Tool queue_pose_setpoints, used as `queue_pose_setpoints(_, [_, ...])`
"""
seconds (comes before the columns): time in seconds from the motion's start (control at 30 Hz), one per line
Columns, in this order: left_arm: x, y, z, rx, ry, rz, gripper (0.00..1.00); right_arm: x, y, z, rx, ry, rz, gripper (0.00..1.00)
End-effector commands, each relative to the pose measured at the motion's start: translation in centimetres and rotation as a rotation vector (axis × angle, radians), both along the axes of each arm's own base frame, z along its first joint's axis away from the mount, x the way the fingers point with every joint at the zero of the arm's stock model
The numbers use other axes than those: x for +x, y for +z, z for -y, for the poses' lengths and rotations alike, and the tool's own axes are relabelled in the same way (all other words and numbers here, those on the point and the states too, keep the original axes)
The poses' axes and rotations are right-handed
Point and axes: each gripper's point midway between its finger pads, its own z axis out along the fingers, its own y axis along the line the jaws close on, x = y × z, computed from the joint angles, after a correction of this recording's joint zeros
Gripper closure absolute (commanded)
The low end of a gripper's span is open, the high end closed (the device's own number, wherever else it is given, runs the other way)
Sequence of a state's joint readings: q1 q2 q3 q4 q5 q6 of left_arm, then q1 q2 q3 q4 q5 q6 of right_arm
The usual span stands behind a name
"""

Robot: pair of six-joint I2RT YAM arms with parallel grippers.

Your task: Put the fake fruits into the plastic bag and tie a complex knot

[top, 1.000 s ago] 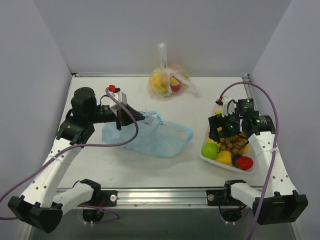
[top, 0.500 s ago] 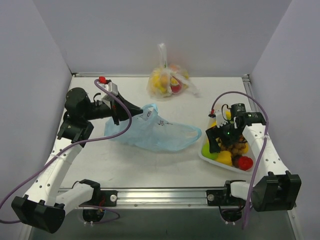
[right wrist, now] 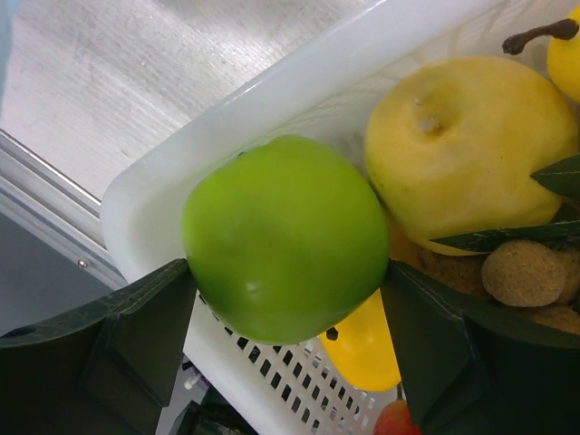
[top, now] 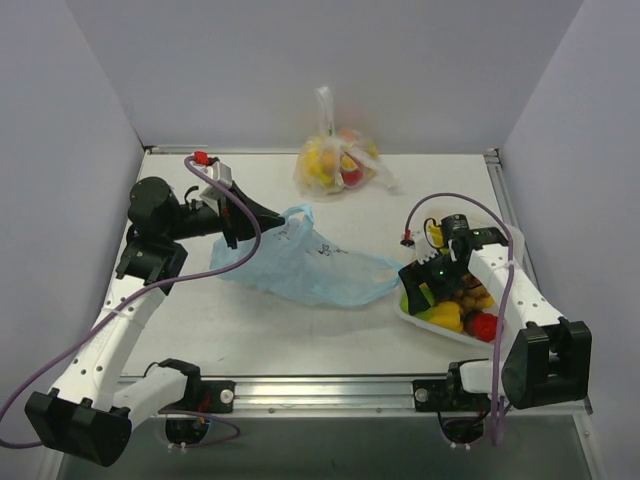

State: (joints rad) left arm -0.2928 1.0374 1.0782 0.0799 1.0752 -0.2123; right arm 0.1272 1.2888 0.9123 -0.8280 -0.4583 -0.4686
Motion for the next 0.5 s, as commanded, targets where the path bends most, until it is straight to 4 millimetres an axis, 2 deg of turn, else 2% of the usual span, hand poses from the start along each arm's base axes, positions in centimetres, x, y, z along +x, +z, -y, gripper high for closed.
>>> queue_pose_setpoints(0.0, [-0.3,1.2,-0.2,-0.023,-0.009,0.05,1.0,-0.3,-0.7,0.0,-0.016,0.001,-0.024,0.2])
queue_pose_setpoints(0.03, [-0.3,1.1,-0.2,-0.022,-0.011,0.047,1.0,-0.2,-0.6,0.1,-0.017,-0.002,-0.021,0.31])
queue_pose_setpoints(0.07, [-0.3,1.1,-0.2,-0.025,-0.009,0.041,1.0,-0.1,-0.5,0.2,-0.017,-0.01,-0.016,0.36])
queue_pose_setpoints(0.1, [-0.3,1.1,-0.2,-0.026,-0.009,0.039,1.0,0.0,0.1,0.3,-0.009,-0.018,-0.002,0.47])
queue_pose_setpoints(0.13, [-0.3,1.1,-0.2,-0.028,-0.009,0.039,1.0,0.1,0.6,0.4,-0.003,-0.025,0.006,0.51])
queue_pose_setpoints(0.2, [-0.2,1.3,-0.2,-0.038,-0.01,0.032,1.0,0.0,2.1,0.7,0.014,-0.041,0.023,0.61])
queue_pose_setpoints(0.23, [-0.3,1.3,-0.2,-0.041,-0.012,0.03,1.0,0.8,3.6,0.7,0.031,-0.046,0.062,0.7])
queue_pose_setpoints(0.3, [-0.4,1.5,-0.1,-0.05,-0.014,0.025,1.0,1.1,5.8,0.6,0.068,-0.068,0.117,0.78])
queue_pose_setpoints(0.33, [-0.3,1.5,-0.1,-0.05,-0.014,0.022,1.0,1.3,6.8,0.5,0.077,-0.07,0.143,0.84])
queue_pose_setpoints(0.37, [-0.3,1.6,-0.2,-0.054,-0.012,0.019,1.0,2.0,8.8,0.3,0.092,-0.068,0.208,0.86])
queue_pose_setpoints(0.43, [-0.2,1.5,-0.1,-0.056,-0.013,0.012,1.0,2.3,10.7,-0.3,0.135,-0.075,0.246,0.87])
queue_pose_setpoints(0.47, [-0.2,1.6,-0.1,-0.06,-0.013,0.014,1.0,2.9,12.3,-0.7,0.157,-0.075,0.29,0.87])
